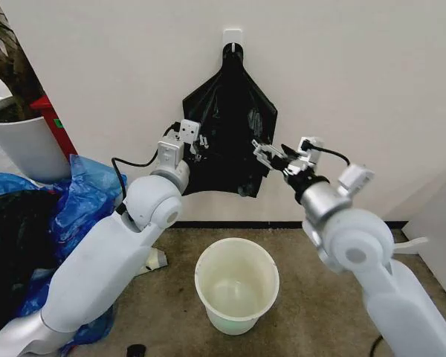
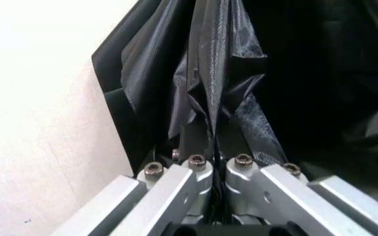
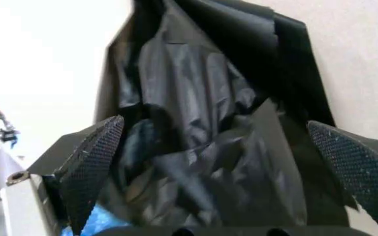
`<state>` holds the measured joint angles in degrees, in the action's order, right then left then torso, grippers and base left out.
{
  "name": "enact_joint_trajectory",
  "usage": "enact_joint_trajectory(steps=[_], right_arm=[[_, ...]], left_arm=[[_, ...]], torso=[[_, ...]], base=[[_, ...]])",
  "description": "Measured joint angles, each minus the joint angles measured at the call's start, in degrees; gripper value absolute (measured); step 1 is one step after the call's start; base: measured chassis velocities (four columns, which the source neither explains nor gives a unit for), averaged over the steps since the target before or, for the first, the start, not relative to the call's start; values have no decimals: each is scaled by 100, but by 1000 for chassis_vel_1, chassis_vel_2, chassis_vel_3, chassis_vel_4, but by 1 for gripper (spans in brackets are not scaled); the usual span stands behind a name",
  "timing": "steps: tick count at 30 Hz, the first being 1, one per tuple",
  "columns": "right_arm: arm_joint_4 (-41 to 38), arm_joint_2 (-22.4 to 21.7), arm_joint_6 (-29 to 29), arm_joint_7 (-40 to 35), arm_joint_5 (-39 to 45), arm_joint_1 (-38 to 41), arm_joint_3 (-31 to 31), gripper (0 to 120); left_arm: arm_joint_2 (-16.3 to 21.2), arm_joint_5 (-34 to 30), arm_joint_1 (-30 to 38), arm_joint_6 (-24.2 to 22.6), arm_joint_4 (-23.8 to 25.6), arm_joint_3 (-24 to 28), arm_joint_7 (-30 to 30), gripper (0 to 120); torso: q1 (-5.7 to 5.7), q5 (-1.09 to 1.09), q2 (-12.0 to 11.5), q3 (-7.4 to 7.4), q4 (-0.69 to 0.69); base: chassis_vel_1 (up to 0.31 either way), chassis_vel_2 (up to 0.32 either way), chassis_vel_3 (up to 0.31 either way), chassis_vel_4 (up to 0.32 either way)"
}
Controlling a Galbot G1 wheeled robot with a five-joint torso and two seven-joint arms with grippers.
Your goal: Place the garbage bag over the trash bin.
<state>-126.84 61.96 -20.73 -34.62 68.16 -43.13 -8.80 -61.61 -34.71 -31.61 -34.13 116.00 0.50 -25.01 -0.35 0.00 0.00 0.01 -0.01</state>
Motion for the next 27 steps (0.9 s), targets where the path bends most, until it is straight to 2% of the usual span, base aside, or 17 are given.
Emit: enact_joint_trajectory(steps=[8, 18, 21, 27], right_arm=[[692, 109, 1, 52, -270, 247, 145, 100], [791, 200, 68, 169, -161, 35, 137, 100], [791, 212, 114, 219, -144, 15, 134, 93], [803, 238, 170, 526, -170, -100, 111, 67]], left_arm=[[3, -1, -31, 20, 57, -43, 18, 0], [16, -9, -113, 59, 101, -218, 50, 0], [27, -10, -143, 66, 121, -241, 61, 0], [79, -33, -193, 72, 184, -313, 54, 0]], torso=[[0, 0, 0, 0, -1], [1, 0, 0, -1, -1], [1, 0, 0, -1, -1], [1, 0, 0, -1, -1]], base=[[0, 0, 0, 0], [0, 0, 0, 0], [0, 0, 0, 0], [0, 0, 0, 0]])
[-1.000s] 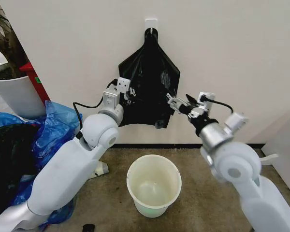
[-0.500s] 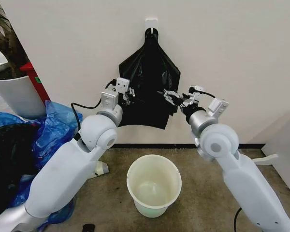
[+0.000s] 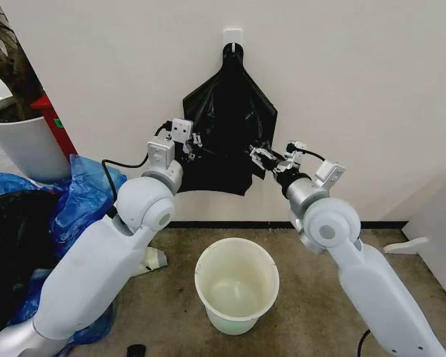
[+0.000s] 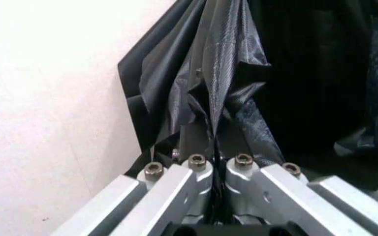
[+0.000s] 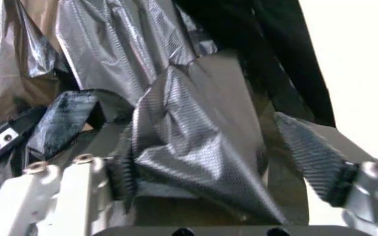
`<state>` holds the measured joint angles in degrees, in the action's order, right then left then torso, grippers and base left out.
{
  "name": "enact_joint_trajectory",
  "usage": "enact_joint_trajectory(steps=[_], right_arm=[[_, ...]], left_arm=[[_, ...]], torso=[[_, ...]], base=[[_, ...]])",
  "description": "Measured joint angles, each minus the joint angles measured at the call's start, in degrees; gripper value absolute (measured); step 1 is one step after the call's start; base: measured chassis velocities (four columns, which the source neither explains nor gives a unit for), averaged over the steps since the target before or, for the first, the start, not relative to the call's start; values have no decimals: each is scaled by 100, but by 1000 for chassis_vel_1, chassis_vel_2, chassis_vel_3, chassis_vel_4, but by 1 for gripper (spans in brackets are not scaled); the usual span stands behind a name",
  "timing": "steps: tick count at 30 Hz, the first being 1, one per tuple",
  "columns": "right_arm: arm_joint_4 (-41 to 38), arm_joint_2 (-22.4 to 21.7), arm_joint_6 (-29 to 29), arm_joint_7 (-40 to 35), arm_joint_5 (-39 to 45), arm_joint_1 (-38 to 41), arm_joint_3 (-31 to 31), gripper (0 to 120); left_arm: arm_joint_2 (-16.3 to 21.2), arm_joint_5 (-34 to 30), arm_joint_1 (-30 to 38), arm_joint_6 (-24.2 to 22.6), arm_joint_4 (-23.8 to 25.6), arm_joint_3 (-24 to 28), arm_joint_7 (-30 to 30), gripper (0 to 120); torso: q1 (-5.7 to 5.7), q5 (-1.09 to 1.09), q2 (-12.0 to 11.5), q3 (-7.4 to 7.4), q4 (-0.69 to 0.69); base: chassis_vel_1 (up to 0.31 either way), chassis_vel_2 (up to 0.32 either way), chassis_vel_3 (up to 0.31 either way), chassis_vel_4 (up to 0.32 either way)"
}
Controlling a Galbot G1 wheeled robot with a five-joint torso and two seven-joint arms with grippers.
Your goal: Place the garbage bag over the trash bin.
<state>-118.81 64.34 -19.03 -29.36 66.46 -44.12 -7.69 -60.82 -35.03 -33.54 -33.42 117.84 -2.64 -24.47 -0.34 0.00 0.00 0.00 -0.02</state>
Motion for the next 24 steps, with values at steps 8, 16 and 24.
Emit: enact_joint_trajectory(steps=[8, 16, 24], right_arm=[[33, 39, 91, 48, -48, -40, 4, 39], [84, 56, 117, 49, -92, -9, -23, 9], [45, 58, 136, 157, -229, -279, -124, 0]], left_arm=[[60, -10, -134, 23, 71, -58, -1, 0], [149, -72, -208, 25, 114, -97, -2, 0], [218, -131, -379, 25, 210, -145, -14, 0]], torso=[[0, 0, 0, 0, 0], [0, 0, 0, 0, 1], [0, 1, 0, 0, 0]], base=[[0, 0, 0, 0], [0, 0, 0, 0], [0, 0, 0, 0]])
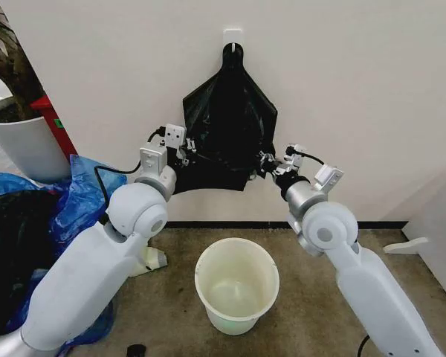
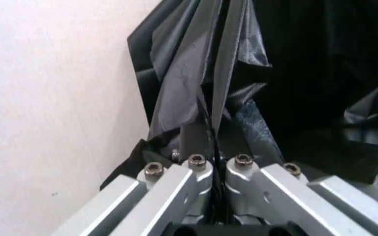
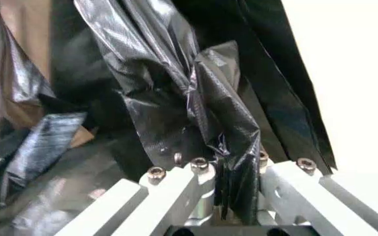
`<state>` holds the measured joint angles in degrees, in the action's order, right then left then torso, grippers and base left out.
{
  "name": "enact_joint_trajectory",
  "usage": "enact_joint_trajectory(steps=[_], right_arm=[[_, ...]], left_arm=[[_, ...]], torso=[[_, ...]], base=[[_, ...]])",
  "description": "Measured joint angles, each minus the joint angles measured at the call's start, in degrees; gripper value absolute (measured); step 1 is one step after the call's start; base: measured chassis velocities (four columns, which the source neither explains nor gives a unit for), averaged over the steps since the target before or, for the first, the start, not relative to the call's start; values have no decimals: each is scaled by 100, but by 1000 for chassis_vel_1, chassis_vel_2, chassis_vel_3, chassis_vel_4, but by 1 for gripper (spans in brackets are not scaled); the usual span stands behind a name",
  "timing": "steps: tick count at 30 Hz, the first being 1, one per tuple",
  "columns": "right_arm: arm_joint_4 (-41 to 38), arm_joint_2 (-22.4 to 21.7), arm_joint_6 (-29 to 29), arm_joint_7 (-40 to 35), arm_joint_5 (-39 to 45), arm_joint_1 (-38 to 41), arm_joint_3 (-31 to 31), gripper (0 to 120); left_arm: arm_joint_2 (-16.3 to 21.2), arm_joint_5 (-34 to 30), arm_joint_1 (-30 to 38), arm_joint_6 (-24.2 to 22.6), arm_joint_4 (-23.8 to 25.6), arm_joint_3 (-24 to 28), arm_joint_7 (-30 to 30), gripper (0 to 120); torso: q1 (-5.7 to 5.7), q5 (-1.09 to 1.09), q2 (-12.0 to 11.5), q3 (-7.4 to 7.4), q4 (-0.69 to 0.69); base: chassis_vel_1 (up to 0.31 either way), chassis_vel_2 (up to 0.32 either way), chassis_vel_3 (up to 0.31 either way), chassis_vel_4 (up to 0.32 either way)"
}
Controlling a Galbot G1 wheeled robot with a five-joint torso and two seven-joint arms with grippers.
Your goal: Place the garbage bag over the trash bin.
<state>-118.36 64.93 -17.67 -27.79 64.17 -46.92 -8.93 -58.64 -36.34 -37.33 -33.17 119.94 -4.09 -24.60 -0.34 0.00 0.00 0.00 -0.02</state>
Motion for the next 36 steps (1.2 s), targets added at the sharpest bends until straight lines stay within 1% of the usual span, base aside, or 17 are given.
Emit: enact_joint_trajectory(steps=[7, 8, 10, 12, 14, 15, 16, 18, 21, 22, 23, 26, 29, 32, 33, 34, 36], right_arm=[[-350, -25, 41, 33, -180, -617, -100, 0], [-350, -25, 41, 33, -180, -617, -100, 0], [-534, -27, 46, -1, -203, -772, -117, 0], [-895, -93, 12, -75, -185, -911, -163, 0], [-1221, -215, -69, -116, -70, -938, -217, 0], [-1221, -215, -69, -116, -70, -938, -217, 0], [-1384, -305, -129, -138, 26, -938, -251, 0], [-1799, -599, -264, -225, 442, -919, -339, 0], [-2171, -925, -372, -318, 910, -921, -428, 0], [-2171, -925, -372, -318, 910, -921, -428, 0], [-2340, -1074, -399, -423, 1115, -946, -466, 0], [-2534, -1402, -444, -791, 1525, -1108, -602, 0], [-2542, -1520, -461, -962, 1634, -1243, -736, 0], [-2542, -1672, -581, -1262, 1859, -1652, -1242, 0], [-2542, -1698, -644, -1280, 1915, -1835, -1478, 0], [-2538, -1712, -705, -1202, 1906, -2160, -1822, 0], [-2531, -1708, -736, -1118, 1892, -2481, -2151, 0]], left_arm=[[72, -3, -640, 20, 332, -124, 6, 0], [72, -3, -640, 20, 332, -124, 6, 0], [130, -13, -851, 63, 501, -176, 31, 0], [244, -82, -1071, 221, 765, -254, 187, 0], [370, -156, -1259, 539, 996, -311, 377, 0], [370, -156, -1259, 539, 996, -311, 377, 0], [433, -178, -1358, 661, 1110, -334, 450, 0], [612, -347, -1702, 895, 1531, -419, 579, 0], [750, -589, -2144, 953, 2003, -485, 600, 0], [750, -589, -2144, 953, 2003, -485, 600, 0], [793, -671, -2377, 953, 2210, -505, 597, 0], [846, -910, -2819, 944, 2374, -593, 551, 0], [855, -1078, -3044, 948, 2382, -634, 527, 0], [813, -1270, -3431, 1059, 2383, -649, 538, 0], [790, -1311, -3510, 1094, 2382, -634, 548, 0], [759, -1386, -3597, 1125, 2380, -606, 556, 0], [735, -1506, -3668, 1132, 2373, -563, 557, 0]], torso=[[0, 0, 0, 0, 0], [0, 0, 0, 0, 0], [0, 0, 0, 0, 1], [0, 0, 0, 0, 1], [0, 0, 0, -1, 0], [0, 0, 0, -1, 0], [0, 0, 0, 0, 0], [0, -1, 0, -1, 1], [1, 0, 2, -1, 1], [1, 0, 2, -1, 1], [0, 0, 2, -1, 1], [1, 0, 2, -1, 1], [1, 0, 2, 0, 1], [1, 1, 2, 0, 2], [1, 1, 2, 0, 2], [1, 1, 2, 0, -1], [1, 2, 2, 0, -3]], base=[[0, 0, 0, 0], [0, 0, 0, 0], [0, 0, 0, 0], [0, 0, 0, 0], [0, 0, 0, 0], [0, 0, 0, 0], [0, 0, 0, 0], [0, 0, 0, 0], [0, 0, 0, 0], [0, 0, 0, 0], [0, 0, 0, 0], [0, 0, 0, 0], [0, 0, 0, 0], [0, 0, 0, 0], [0, 0, 0, 0], [0, 0, 0, 0], [0, 0, 0, 0]])
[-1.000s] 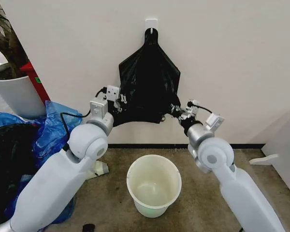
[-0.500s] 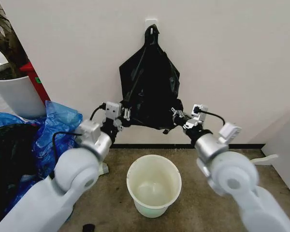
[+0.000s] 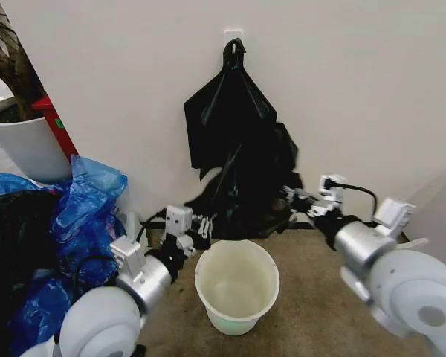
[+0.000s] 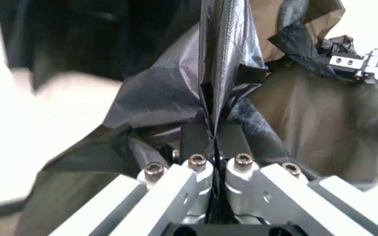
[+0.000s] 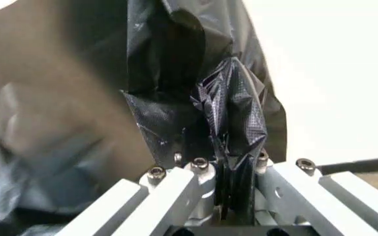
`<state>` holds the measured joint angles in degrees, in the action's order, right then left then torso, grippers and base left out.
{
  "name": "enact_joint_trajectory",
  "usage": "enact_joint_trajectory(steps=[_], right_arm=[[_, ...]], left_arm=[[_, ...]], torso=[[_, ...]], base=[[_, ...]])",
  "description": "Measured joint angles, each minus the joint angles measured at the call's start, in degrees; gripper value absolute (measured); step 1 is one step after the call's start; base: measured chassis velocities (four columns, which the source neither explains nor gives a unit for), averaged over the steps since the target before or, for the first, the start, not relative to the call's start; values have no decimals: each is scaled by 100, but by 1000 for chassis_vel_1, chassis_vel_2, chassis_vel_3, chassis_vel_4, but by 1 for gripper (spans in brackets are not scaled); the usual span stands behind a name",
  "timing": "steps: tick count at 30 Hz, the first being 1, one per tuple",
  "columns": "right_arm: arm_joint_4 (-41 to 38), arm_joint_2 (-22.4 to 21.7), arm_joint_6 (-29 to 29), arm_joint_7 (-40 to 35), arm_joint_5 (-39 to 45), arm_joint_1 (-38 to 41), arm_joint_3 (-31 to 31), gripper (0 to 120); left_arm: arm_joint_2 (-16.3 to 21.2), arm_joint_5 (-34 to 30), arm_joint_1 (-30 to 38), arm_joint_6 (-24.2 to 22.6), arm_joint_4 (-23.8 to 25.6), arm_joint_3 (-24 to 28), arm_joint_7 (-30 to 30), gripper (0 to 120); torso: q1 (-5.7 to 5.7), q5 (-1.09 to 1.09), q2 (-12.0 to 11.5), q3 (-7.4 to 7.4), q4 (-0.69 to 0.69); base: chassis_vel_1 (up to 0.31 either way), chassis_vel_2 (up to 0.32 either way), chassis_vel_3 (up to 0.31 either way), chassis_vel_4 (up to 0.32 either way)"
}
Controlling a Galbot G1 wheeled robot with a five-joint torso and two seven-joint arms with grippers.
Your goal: Place the garbage bag over the trash bin.
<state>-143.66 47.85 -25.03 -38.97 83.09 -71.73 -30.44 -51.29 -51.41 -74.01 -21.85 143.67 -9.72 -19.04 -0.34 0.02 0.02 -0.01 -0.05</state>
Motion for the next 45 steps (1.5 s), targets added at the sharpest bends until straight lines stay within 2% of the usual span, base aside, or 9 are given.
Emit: enact_joint_trajectory(steps=[10, 16, 23, 27, 30, 34, 37, 42, 45], right_arm=[[23, 136, -115, 516, 295, -302, -443, 0], [29, -503, 137, 1528, 463, 407, -688, 0], [58, -1106, -215, 2931, 704, 229, -1070, 0], [141, -1601, -415, 3090, 1017, 210, -1184, 0], [93, -2093, -496, 2616, 1669, 243, -1275, 0], [51, -2273, -543, 1888, 2270, 252, -1357, 0], [44, -2295, -377, 1105, 2868, 222, -1465, 0], [42, -2214, -309, 405, 3453, 219, -1652, 0], [42, -1943, -270, -200, 3763, 186, -1291, 0]], left_arm=[[-27, -210, 166, 116, -23, 81, 151, 0], [470, -782, 1861, 468, -351, 116, 1137, 0], [1130, -1198, 2582, 531, -828, 47, 1879, 0], [1430, -1505, 2601, 549, -765, -8, 1931, 0], [1686, -1752, 2379, 494, -457, -45, 1525, 0], [1900, -2015, 2125, 420, -192, -99, 1022, 0], [2086, -2198, 1787, 459, -45, -243, 711, 0], [1924, -2258, 1641, 556, -44, -148, 676, 0], [1848, -2284, 1557, 562, -34, -44, 673, 0]], torso=[[0, -1, -1, 0, 2], [-2, -3, -2, 2, 1], [-1, -2, -3, 2, 3], [-2, -1, -2, 2, 4], [-1, -4, -2, 1, 3], [-1, -4, -2, 1, 5], [-1, 1, -2, 1, 4], [-1, -4, -2, 0, 2], [-1, -3, -2, 1, 2]], base=[[0, 0, 0, 0], [0, 0, 0, 0], [0, 0, 0, 0], [0, 0, 0, 0], [0, 0, 0, 0], [0, 0, 0, 0], [0, 0, 0, 0], [0, 0, 0, 0], [0, 0, 0, 0]])
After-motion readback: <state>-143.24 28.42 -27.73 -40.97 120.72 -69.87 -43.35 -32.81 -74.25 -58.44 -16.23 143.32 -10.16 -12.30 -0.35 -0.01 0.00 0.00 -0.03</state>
